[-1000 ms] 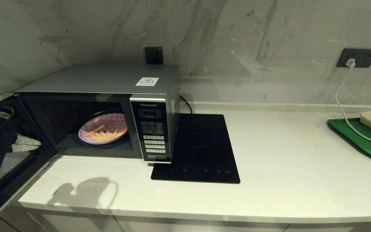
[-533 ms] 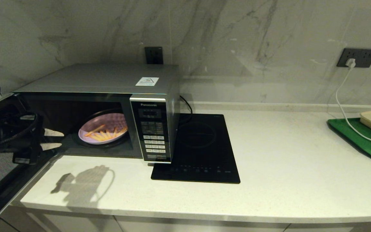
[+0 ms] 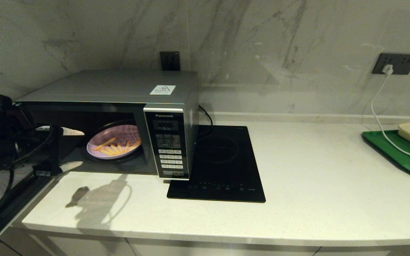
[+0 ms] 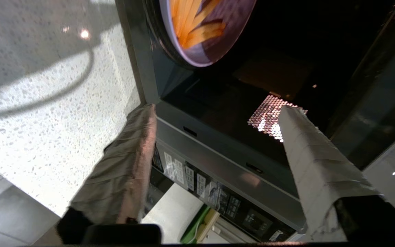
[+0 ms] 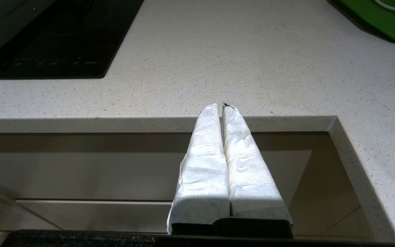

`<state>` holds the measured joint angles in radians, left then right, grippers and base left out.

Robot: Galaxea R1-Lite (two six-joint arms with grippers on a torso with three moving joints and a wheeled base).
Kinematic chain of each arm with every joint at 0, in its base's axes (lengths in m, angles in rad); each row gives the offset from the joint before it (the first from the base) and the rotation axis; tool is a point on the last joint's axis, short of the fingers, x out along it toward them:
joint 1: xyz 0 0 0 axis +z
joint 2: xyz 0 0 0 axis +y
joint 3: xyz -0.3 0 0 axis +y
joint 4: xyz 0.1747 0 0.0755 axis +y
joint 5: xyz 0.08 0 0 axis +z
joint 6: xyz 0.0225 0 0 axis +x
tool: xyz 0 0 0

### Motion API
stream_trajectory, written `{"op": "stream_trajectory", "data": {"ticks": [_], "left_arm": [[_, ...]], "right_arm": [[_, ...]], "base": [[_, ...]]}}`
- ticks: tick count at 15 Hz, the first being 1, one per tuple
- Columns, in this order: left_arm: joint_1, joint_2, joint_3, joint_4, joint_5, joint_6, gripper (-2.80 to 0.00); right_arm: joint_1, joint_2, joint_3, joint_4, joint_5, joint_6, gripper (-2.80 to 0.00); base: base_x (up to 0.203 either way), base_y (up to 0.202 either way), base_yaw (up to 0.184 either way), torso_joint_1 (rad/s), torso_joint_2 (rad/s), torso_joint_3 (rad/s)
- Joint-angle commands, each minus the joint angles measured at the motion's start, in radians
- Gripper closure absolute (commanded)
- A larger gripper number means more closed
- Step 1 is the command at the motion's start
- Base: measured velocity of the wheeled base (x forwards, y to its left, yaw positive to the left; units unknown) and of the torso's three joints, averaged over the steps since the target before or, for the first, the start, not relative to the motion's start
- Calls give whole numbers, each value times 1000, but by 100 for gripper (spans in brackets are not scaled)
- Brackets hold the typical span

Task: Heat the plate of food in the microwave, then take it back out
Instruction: Take the plate out of the microwave

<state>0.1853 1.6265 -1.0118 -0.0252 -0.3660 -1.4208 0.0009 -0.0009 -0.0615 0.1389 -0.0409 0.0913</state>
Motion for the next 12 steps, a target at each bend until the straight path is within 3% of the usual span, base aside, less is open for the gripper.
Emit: {"op": "stream_trajectory", "data": {"ticks": [1, 5, 8, 12], "left_arm": [[-18, 52, 1, -10, 1, -11, -280], [-17, 141, 2, -14, 23, -3, -280], [-15, 215, -7, -79, 35, -2, -280], [-15, 253, -78, -108, 35, -4, -280]], "right_arm": [[1, 1, 0, 1, -1, 1, 0], [-1, 1, 0, 1, -1, 1, 0], [1, 1, 0, 1, -1, 1, 0], [0, 1, 0, 1, -1, 1, 0]], "base": [[0, 0, 0, 0, 0, 0], [0, 0, 0, 0, 0, 0], [0, 0, 0, 0, 0, 0], [0, 0, 0, 0, 0, 0]]}}
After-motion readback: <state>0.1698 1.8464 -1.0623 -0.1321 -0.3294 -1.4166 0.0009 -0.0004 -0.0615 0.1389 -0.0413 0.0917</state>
